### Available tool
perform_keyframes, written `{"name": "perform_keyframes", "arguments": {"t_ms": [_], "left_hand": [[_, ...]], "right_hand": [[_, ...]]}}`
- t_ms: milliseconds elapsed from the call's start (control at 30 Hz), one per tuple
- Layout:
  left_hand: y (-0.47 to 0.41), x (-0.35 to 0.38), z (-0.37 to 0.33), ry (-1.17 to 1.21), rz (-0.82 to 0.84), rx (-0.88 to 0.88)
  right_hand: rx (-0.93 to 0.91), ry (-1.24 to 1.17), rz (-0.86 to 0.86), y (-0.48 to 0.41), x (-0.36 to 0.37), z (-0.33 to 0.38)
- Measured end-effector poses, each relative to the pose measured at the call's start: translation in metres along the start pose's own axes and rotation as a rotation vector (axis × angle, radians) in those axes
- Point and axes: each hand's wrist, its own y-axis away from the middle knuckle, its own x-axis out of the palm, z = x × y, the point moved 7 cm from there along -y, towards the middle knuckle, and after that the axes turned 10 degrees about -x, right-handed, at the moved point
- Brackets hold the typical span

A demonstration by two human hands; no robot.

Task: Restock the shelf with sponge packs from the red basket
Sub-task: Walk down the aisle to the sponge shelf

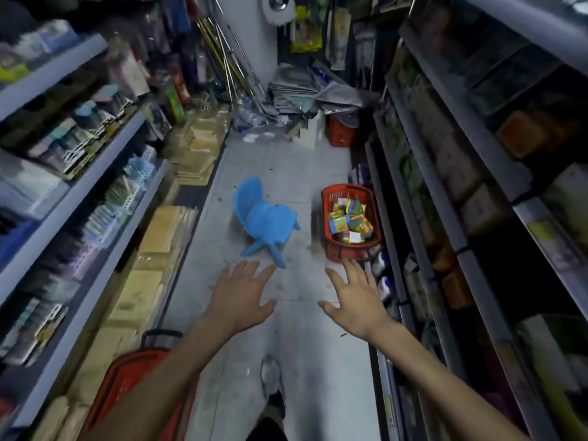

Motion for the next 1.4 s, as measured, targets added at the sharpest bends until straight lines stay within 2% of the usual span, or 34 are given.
{"name": "perform_keyframes", "arguments": {"t_ms": [133, 467, 667, 733, 867, 1133, 1400], "left_hand": [[-0.099, -0.031, 0.025, -0.04, -0.054, 0.097], [-0.311, -0.058, 0.028, -0.076, 0.074, 0.297], [-0.444, -0.078, -0.025, -0.162, 0.061, 0.421], [-0.485, -0.08, -0.045, -0.208, 0.119, 0.473], [-0.552, -0.099, -0.082, -0.277, 0.14, 0.542], [-0.635, -0.119, -0.144, -0.356, 0.125, 0.725], [-0.696, -0.12, -0.213, -0.367, 0.135, 0.928]], "right_hand": [[0.061, 0.018, -0.021, -0.083, -0.033, -0.023], [0.241, -0.084, -0.005, -0.217, -0.054, -0.101], [0.362, -0.143, -0.024, -0.296, -0.063, -0.191], [0.392, -0.162, -0.011, -0.321, -0.071, -0.218], [0.428, -0.234, -0.108, -0.361, -0.087, -0.266], [0.591, -0.298, -0.076, -0.385, -0.093, -0.339], [0.741, -0.442, -0.089, -0.397, -0.078, -0.374]]}}
